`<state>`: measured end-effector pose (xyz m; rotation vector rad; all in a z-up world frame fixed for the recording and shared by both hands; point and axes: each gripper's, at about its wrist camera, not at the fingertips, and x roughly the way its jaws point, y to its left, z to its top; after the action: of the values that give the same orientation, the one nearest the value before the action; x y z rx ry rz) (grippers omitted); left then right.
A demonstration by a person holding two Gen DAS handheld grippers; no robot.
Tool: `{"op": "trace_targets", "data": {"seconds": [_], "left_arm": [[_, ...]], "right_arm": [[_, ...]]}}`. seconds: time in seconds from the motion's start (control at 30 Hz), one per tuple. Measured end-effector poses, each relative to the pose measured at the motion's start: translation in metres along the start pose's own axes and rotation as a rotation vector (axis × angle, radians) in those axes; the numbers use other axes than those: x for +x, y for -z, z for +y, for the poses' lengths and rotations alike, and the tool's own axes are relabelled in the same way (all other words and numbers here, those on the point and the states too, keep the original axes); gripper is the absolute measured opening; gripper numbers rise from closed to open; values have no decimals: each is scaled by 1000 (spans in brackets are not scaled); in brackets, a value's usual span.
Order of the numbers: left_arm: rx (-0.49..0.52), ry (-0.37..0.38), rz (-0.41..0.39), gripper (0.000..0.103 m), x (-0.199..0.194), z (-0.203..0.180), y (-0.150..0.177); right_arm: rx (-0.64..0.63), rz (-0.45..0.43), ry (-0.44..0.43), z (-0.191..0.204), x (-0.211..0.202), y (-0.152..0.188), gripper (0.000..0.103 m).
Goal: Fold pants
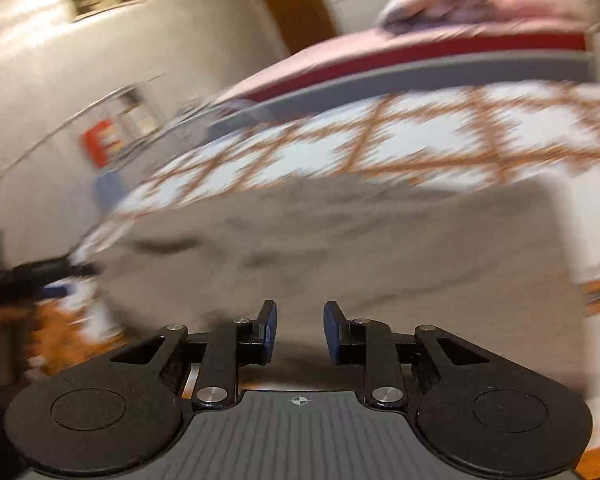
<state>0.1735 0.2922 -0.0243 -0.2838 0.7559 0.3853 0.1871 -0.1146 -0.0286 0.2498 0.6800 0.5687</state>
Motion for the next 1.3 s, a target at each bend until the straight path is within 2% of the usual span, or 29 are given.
{"op": "trace_targets", "data": {"seconds": [0.07, 0.13, 0.2, 0.27, 0.37, 0.43, 0.5, 0.53, 0.6, 0.63, 0.7, 0.73, 0.8, 0.9, 0.93, 0.97, 1.0, 1.13, 1.17, 1.2, 1.23, 1.3], "left_arm": [[-16, -4, 13, 97, 3, 0, -1], [-29, -8, 16, 97, 5, 0, -2], [-27, -19, 17, 97, 7, -2, -3], [-31, -21, 22, 97, 9, -2, -3], [-34, -35, 34, 97, 13, 0, -2], [-22, -48, 51, 97, 16, 1, 0], [2, -62, 68, 97, 18, 2, 3], [11, -67, 76, 97, 19, 2, 5], [8, -66, 84, 97, 19, 4, 6], [0, -64, 85, 97, 19, 5, 6], [-6, -60, 81, 97, 19, 5, 6], [-3, -59, 79, 97, 18, 4, 6], [2, -57, 82, 97, 20, 2, 5], [7, -54, 102, 97, 24, 0, 5], [9, -49, 108, 97, 25, 0, 5], [2, -43, 114, 97, 25, 0, 5], [-11, -36, 120, 97, 25, 2, 6], [-122, 56, 135, 95, 18, 20, 10], [-146, 62, 135, 93, 18, 24, 11], [-171, 60, 140, 93, 19, 30, 12], [-203, 72, 147, 91, 21, 36, 14], [-272, 133, 148, 84, 25, 47, 15]], "right_arm": [[-11, -36, 134, -30, -8, -13, 27], [26, 10, 223, -62, -4, -25, 27], [102, 171, 192, -95, 16, -25, 26], [61, 145, 174, -98, 13, -29, 26], [42, 8, 201, -96, 1, -47, 27], [53, -36, 236, -100, 6, -61, 27], [58, -30, 241, -109, 20, -74, 27], [64, -3, 248, -114, 32, -77, 27], [80, 107, 259, -126, 59, -77, 28], [83, 124, 257, -130, 64, -74, 29], [65, 122, 231, -125, 57, -80, 48], [66, 111, 216, -123, 46, -81, 53], [53, 63, 202, -117, 25, -74, 78], [-13, 91, 171, -103, -2, -50, 79], [-41, 138, 176, -99, 0, -39, 79], [-72, 225, 206, -98, 11, -26, 80], [-84, 281, 242, -99, 21, -17, 83], [47, 170, 192, -102, 2, -22, 90], [62, 131, 184, -101, -5, -25, 99], [75, 96, 188, -101, -12, -27, 103], [90, 60, 199, -102, -17, -27, 103], [125, 42, 195, -108, -22, -27, 103]]}}
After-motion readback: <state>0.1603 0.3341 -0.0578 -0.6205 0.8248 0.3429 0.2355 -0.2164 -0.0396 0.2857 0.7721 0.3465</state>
